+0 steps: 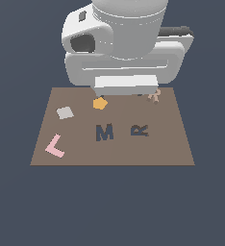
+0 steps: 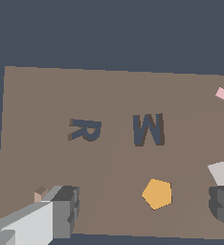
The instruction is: Insert a designated object into the corresponding slot on a board.
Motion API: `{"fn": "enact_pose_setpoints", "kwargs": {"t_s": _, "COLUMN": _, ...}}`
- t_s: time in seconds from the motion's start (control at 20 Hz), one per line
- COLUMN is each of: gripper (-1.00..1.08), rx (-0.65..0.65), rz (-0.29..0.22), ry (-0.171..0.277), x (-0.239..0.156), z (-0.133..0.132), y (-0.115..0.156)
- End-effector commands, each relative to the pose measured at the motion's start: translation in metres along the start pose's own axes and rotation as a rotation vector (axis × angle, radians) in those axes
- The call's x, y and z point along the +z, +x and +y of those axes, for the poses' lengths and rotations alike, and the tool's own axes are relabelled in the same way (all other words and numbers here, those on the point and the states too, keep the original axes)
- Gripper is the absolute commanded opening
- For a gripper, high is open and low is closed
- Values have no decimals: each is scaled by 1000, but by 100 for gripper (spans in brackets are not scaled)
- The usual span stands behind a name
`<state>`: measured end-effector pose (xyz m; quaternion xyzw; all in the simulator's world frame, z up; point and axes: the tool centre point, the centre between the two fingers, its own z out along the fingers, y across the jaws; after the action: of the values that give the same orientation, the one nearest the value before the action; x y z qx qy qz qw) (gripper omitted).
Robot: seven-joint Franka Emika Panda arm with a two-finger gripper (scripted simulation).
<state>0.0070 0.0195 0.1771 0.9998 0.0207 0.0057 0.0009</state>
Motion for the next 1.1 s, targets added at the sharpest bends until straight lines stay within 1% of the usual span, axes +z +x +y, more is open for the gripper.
{"fn": "enact_pose_setpoints", "kwargs": {"t_s": 0.0, "gripper": 100, "rx": 0, "rz": 0, "ry": 0, "x": 0, "z": 0, "y": 0}}
{"fn": "enact_pose_setpoints", "kwargs": {"t_s": 0.25, "gripper": 100, "rx": 13, "rz": 0, "ry": 0, "x": 3, "z": -3, "y": -3}}
{"fn": "enact_pose_setpoints", "kwargs": {"t_s": 0.55, "gripper": 100, "rx": 61, "rz": -1, "ry": 0, "x": 14, "z": -13, "y": -16}}
{"fn": "enact_pose_setpoints", "kwargs": {"t_s": 0.8, "gripper": 100, "rx": 126, "rz": -3, "ry": 0, "x": 30, "z": -28, "y": -33}}
{"fn": "enact_pose_setpoints", "kwargs": {"t_s": 1.05, "gripper": 100, "rx": 212, "rz": -5, "ry": -1, "x": 50, "z": -50, "y": -53}}
